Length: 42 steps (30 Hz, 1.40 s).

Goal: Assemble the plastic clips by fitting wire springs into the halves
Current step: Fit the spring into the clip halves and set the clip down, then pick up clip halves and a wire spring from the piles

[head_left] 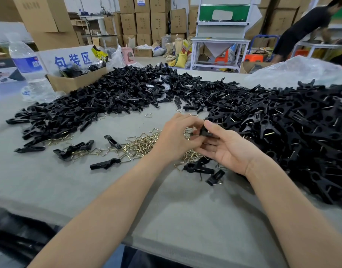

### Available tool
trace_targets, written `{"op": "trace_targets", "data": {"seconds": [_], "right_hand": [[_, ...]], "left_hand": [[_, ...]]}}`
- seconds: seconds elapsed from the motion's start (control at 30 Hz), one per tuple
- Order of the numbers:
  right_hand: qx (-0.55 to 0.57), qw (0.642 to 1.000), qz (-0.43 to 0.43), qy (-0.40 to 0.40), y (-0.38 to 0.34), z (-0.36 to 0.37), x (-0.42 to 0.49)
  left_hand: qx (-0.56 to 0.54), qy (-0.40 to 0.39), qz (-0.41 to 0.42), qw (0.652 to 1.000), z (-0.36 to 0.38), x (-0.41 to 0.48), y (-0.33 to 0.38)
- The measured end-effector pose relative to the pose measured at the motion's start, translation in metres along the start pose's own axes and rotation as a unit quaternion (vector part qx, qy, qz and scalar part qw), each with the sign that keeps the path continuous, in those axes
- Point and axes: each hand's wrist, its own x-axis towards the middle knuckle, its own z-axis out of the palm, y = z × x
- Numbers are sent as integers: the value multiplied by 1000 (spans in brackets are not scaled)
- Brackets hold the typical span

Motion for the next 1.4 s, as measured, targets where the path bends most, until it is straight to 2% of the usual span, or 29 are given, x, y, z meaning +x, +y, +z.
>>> {"op": "trace_targets", "data": {"seconds": [0.27,1.0,1.1,1.17,1.2,1.23,1.3,1.33,1.37,1.4], "right_hand": [[-20,999,-15,21,1,-1,2],[-105,991,-84,27,3,1,2],[-76,990,-104,52,3,6,0],[-83,979,-150,109,1,6,1],[-142,956,-191,171,-2,3,1],[-223,910,-241,252,-5,0,1],[-365,765,-346,402,-15,-8,-5],[-411,694,-380,452,-19,-12,-7],[-447,638,-391,491,-22,-17,-8],[-476,602,-372,522,-23,-21,-9]], "left_hand": [[18,31,22,999,5,1,-4],[-32,14,20,999,11,1,-11],[-37,20,16,999,10,1,-9],[-7,33,-6,999,5,3,-12],[36,48,-36,998,-1,5,-15],[103,67,-83,989,-10,8,-22],[250,83,-232,936,-31,10,-42],[281,62,-322,902,-43,8,-52],[274,33,-407,871,-53,6,-60],[254,4,-475,842,-60,3,-68]]}}
